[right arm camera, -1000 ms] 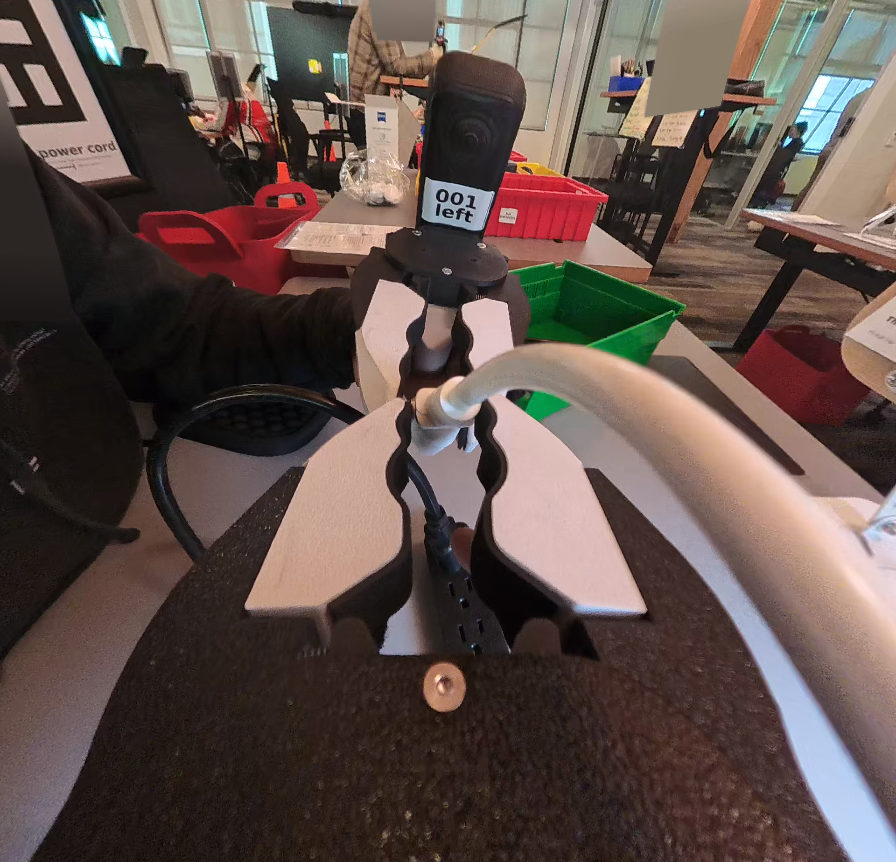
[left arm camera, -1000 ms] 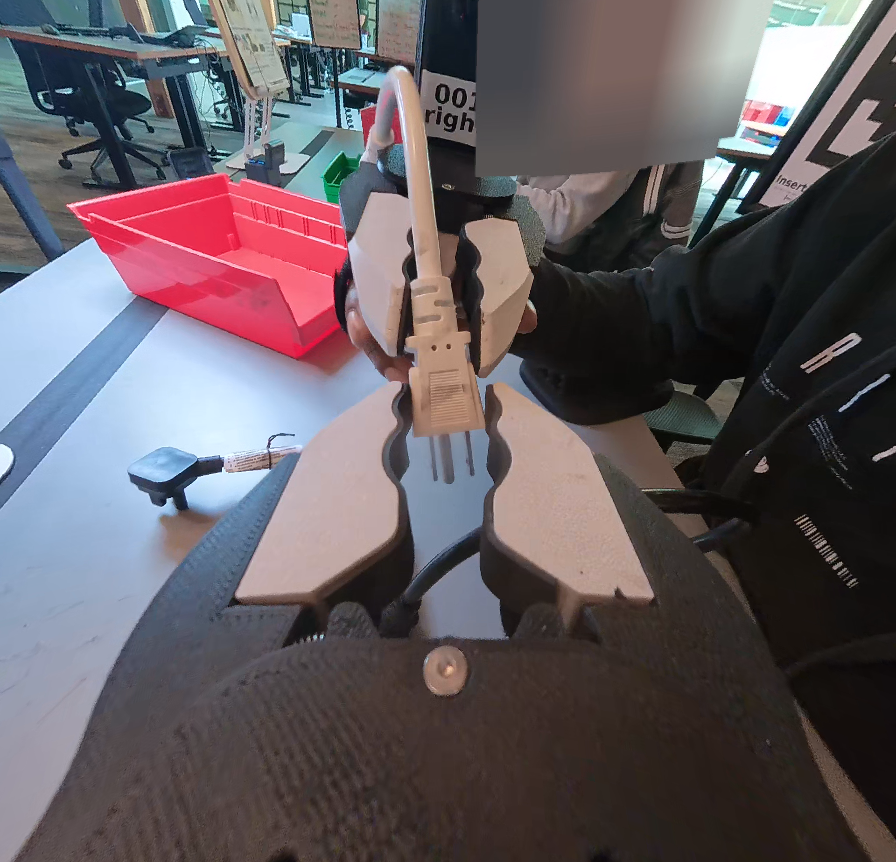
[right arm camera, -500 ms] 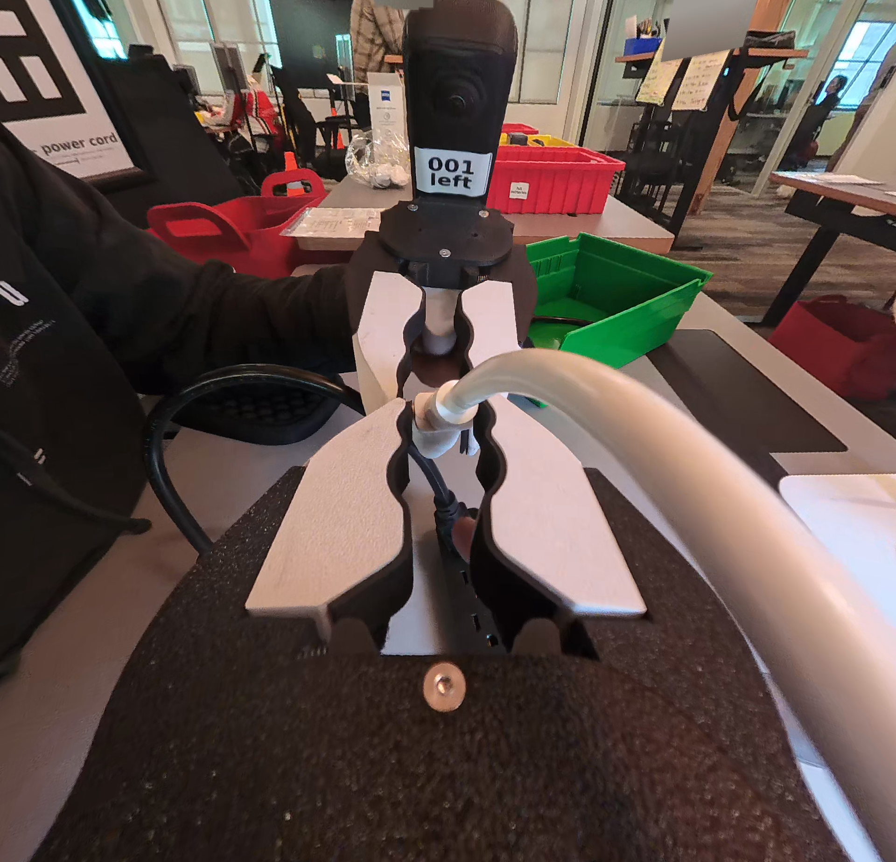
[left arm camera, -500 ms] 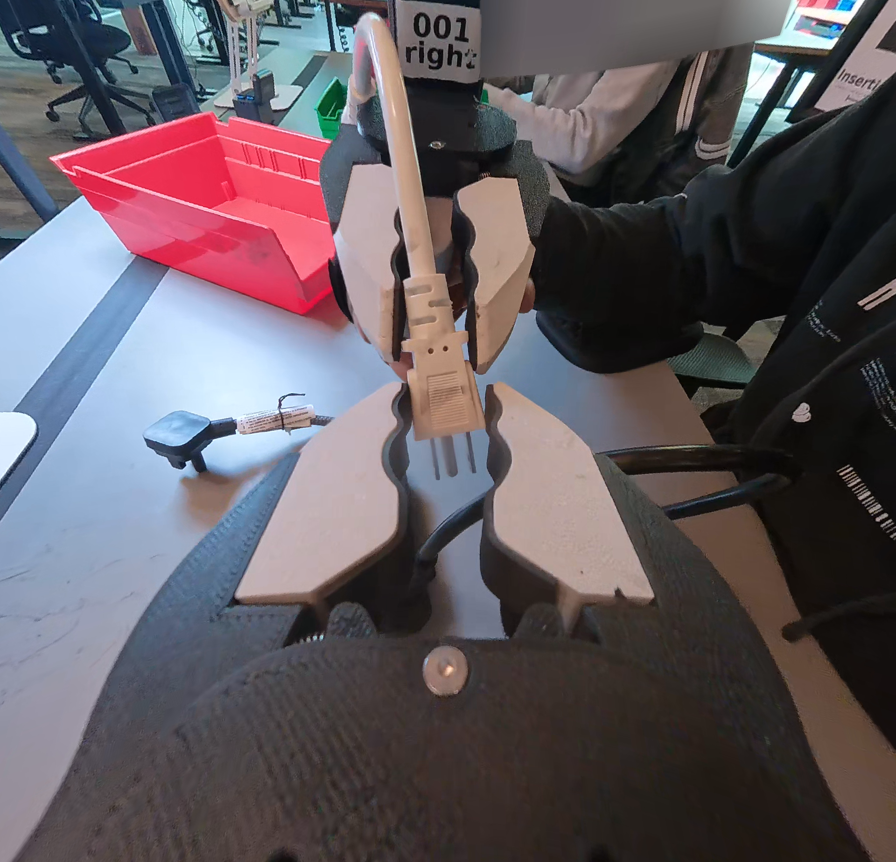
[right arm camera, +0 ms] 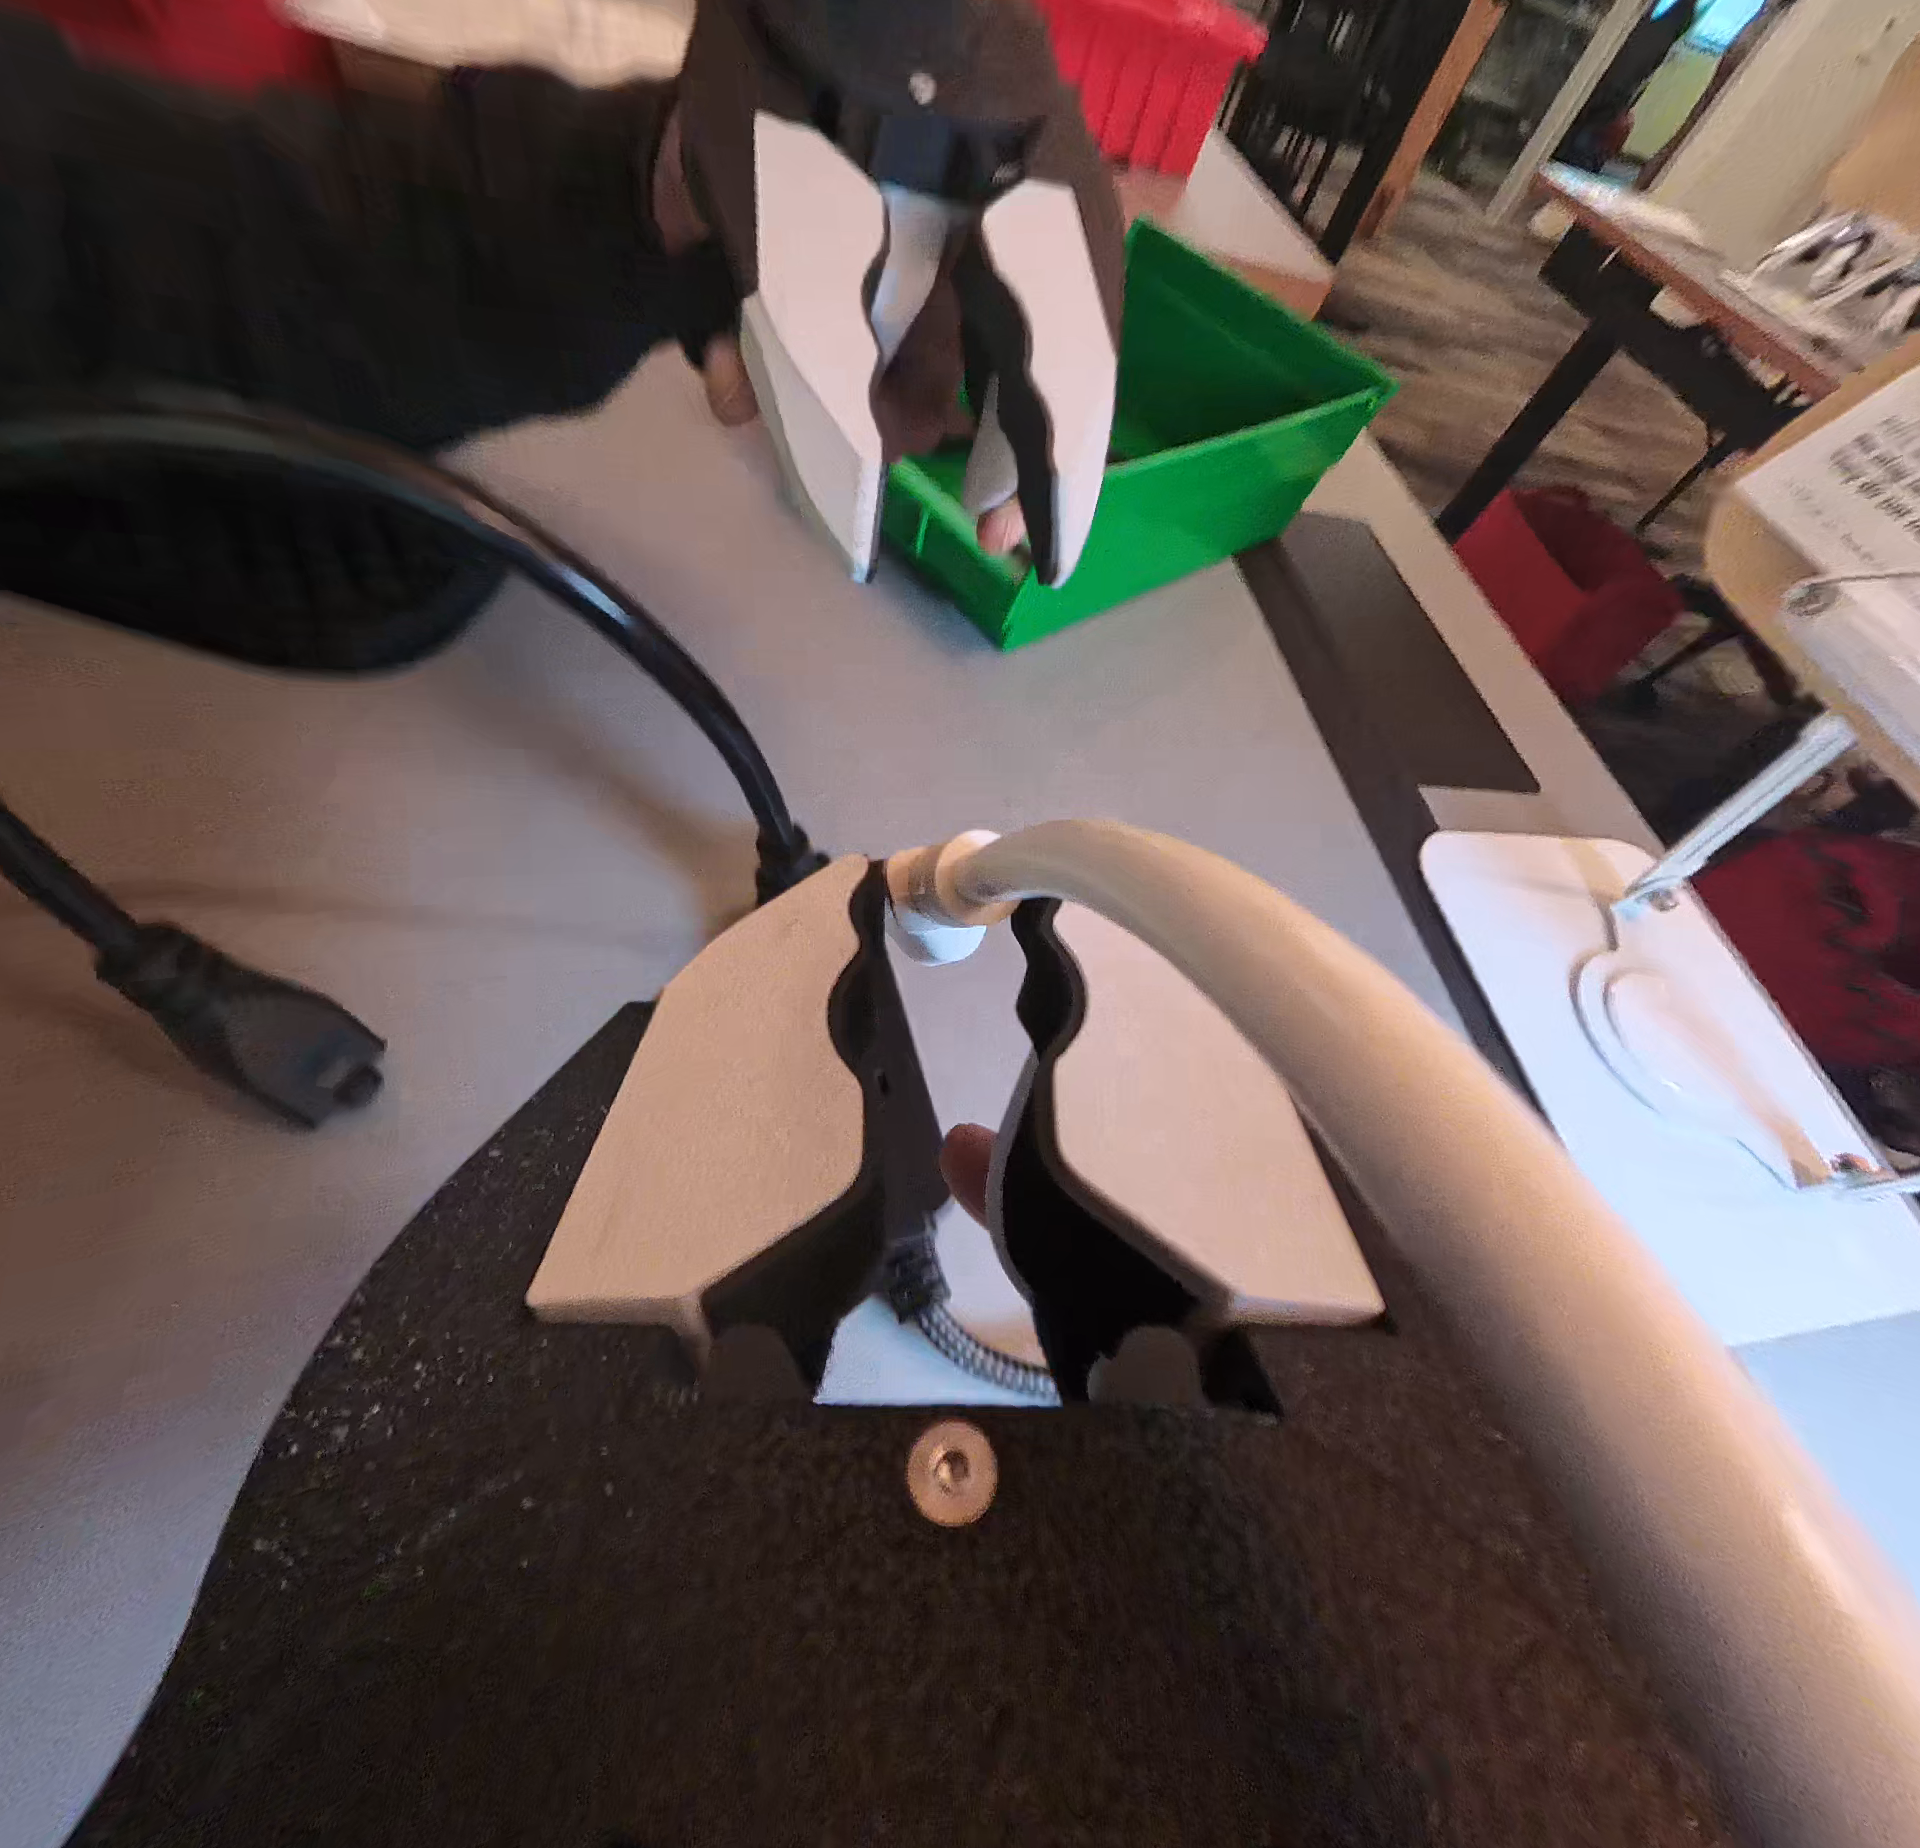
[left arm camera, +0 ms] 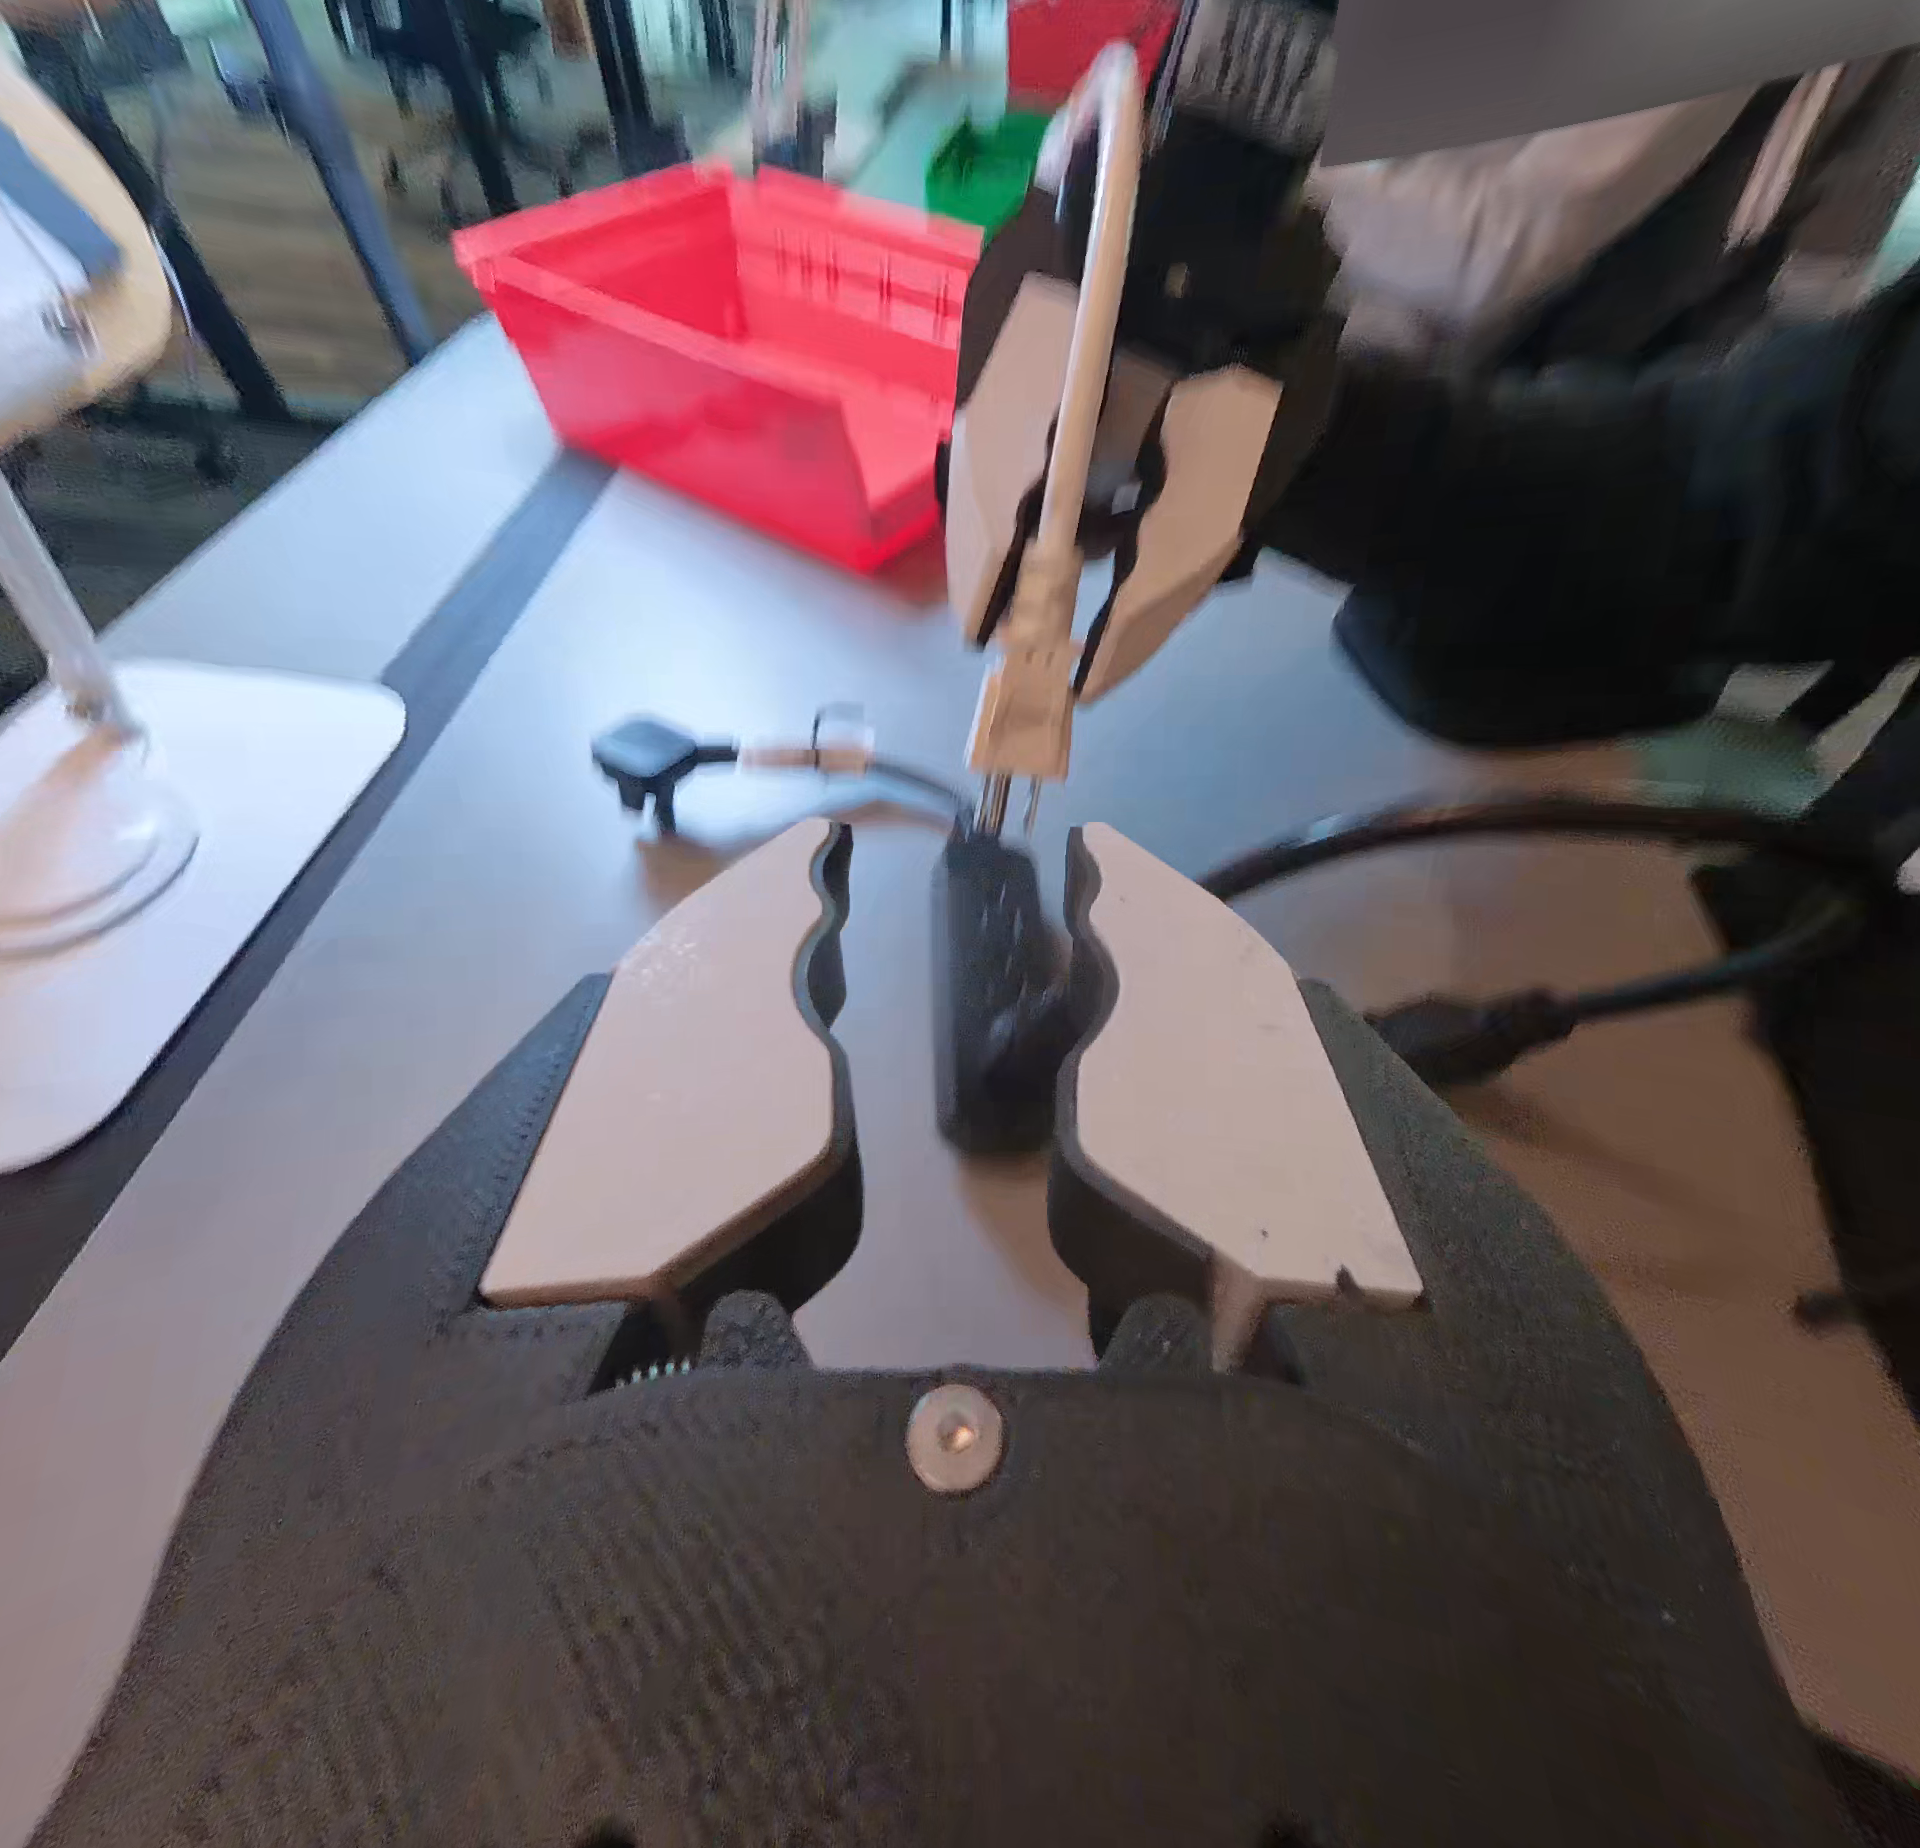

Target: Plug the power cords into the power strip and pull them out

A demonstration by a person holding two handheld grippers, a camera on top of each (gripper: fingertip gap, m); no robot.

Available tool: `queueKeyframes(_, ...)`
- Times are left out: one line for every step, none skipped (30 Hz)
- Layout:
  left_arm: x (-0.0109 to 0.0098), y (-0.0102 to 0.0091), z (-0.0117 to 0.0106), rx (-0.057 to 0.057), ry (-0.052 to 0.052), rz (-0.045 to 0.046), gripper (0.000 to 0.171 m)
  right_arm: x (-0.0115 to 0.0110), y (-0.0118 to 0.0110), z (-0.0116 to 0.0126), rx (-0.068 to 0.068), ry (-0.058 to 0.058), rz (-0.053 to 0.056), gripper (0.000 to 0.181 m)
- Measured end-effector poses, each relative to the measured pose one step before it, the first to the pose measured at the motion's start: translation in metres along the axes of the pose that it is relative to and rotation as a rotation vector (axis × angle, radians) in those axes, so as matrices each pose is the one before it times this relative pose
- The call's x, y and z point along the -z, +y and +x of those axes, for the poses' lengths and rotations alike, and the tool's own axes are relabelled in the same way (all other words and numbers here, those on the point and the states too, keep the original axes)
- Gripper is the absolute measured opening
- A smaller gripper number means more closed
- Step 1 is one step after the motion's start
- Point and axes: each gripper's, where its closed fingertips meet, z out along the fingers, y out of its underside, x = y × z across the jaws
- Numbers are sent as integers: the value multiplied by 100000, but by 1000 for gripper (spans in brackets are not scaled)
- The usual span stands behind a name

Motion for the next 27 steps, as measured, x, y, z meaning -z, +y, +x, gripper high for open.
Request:
queueKeyframes(-139, 1770, -59, -1047, -1143, -7606, 40, -260, 782, -306, 1209, -1439, -3772, 25)
queueKeyframes(-479, 1965, 314, -363, 327, -7378, 41, -303, 862, -362, 828, -1614, -3963, 25)
queueKeyframes(-738, 1912, 406, -272, 15, -6438, 44, -329, 956, -323, 1101, -1190, -4326, 25)
queueKeyframes(-914, 1502, 358, -525, -1226, -4080, 48, -349, 848, -149, 1077, -116, -3714, 25)
queueKeyframes(-1023, 951, 503, -49, -646, -1597, 48, -337, 619, -133, 450, -467, -2505, 26)
queueKeyframes(-1084, 548, 411, -67, -1191, -596, 50, -312, 345, -160, -327, -1076, -1348, 26)
queueKeyframes(-1084, 375, 139, -1678, -2921, -829, 52, -270, 162, -67, -314, -782, -898, 26)
queueKeyframes(-994, 357, -6, -3099, -3284, -1990, 54, -220, 93, -28, -248, -658, -1170, 26)
queueKeyframes(-876, 276, -1, -2964, -2221, -2729, 56, -184, 53, 14, -338, -433, -1286, 26)
queueKeyframes(-727, 132, 85, -2076, -558, -2578, 58, -131, -56, -23, -236, -441, -742, 26)
queueKeyframes(-621, 63, -2, -1651, -385, -2128, 58, -100, -52, -112, -561, -960, -867, 22)
queueKeyframes(-544, 19, -79, -1570, -436, -1340, 56, -90, 16, -69, -626, -478, -1252, 25)
queueKeyframes(-475, -57, -15, -799, 371, -221, 49, -89, 84, -70, -274, -189, -1568, 25)
queueKeyframes(-339, -178, 88, 374, 1420, 754, 45, -89, 70, -57, -252, -75, -1440, 25)
queueKeyframes(-185, -173, 60, 1190, 1750, 380, 45, -61, 78, -52, -564, -110, -1555, 25)
queueKeyframes(-80, -23, 77, 1254, 2009, -946, 45, -52, 19, -70, -503, -60, -1114, 25)
queueKeyframes(-67, -17, 209, 1337, 2543, -720, 45, -50, -20, -149, -751, -550, -937, 25)
queueKeyframes(-104, -63, 405, 2216, 3853, -112, 45, -73, 83, -222, -991, -1028, -1635, 25)
queueKeyframes(-119, -52, 542, 2867, 4935, -23, 45, -86, 112, -151, -739, -446, -1771, 25)
queueKeyframes(-133, -47, 528, 2125, 4626, 132, 45, -121, 83, -133, -753, -343, -1435, 21)
queueKeyframes(-88, -48, 308, 379, 2443, 83, 45, -161, 90, -217, -1323, -1106, -1421, 21)
queueKeyframes(-31, -11, 92, -457, 294, -508, 45, -227, 101, -227, -1426, -1155, -1372, 22)
queueKeyframes(-32, -11, 17, 126, -178, -387, 45, -263, 199, -204, -1092, -712, -1774, 25)
queueKeyframes(-40, -43, 28, 70, -264, 380, 45, -270, 148, -127, -1110, 15, -1339, 25)
queueKeyframes(-8, -13, 38, 54, -137, 450, 45, -249, 121, -42, -997, 840, -1097, 25)
queueKeyframes(-10, 6, 36, 7, 16, 298, 45, -127, 31, 3, -1677, 1014, -900, 25)
queueKeyframes(5, 7, 17, 56, 85, 502, 45, -7, -4, 11, -1255, 877, -1206, 25)
